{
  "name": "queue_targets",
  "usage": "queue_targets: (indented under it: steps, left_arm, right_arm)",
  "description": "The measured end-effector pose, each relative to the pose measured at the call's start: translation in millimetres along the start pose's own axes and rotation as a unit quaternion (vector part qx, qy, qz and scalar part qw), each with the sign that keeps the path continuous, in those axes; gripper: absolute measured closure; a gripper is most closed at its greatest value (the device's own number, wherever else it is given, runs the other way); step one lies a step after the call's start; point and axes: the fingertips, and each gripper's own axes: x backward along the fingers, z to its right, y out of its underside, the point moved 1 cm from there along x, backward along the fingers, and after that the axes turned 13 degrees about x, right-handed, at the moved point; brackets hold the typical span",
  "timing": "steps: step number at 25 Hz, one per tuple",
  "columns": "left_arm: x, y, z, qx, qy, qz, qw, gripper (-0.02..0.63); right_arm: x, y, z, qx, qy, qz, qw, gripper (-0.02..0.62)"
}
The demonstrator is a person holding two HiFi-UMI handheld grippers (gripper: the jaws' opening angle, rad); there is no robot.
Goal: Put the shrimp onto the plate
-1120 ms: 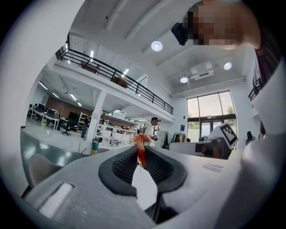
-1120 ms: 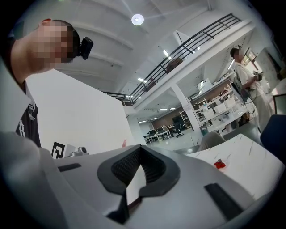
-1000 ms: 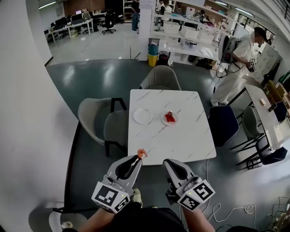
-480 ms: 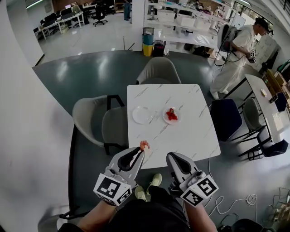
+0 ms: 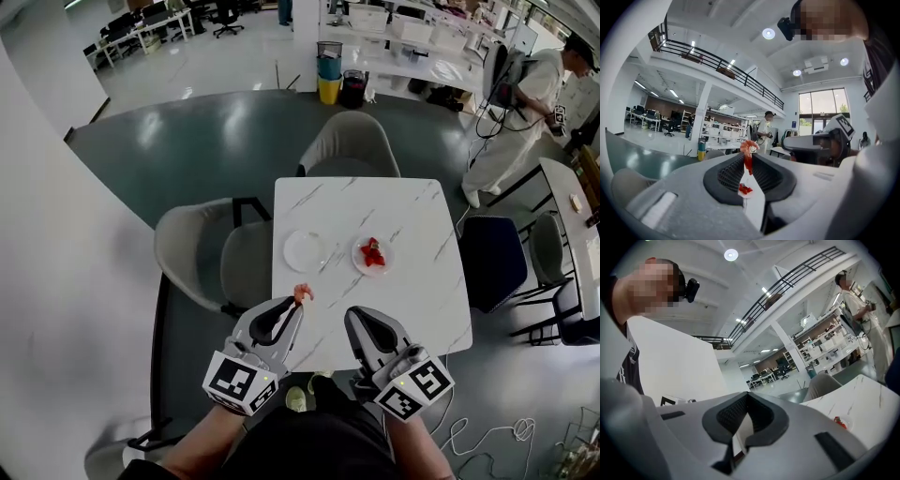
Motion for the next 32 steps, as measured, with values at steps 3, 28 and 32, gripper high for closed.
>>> queue_targets:
  steps: [3, 28, 32]
  left_arm:
    - [-28, 1, -15, -0.004, -0.013, -0.007, 0.9999, 0.550]
    - [-172, 135, -172, 0.014, -0.026, -0.162, 0.9864, 0.549]
    - [-190, 164, -194, 0.015, -0.030, -0.194, 0.9804, 0.549]
  right_arm:
    - [-18, 3, 25, -0.007, -0.015, -0.009, 1.000, 0.594]
    - [-127, 113, 130, -0.039, 0.045, -0.060, 0.996, 0.594]
    - [-137, 137, 140, -0.046, 0.056, -0.074, 0.995, 0.593]
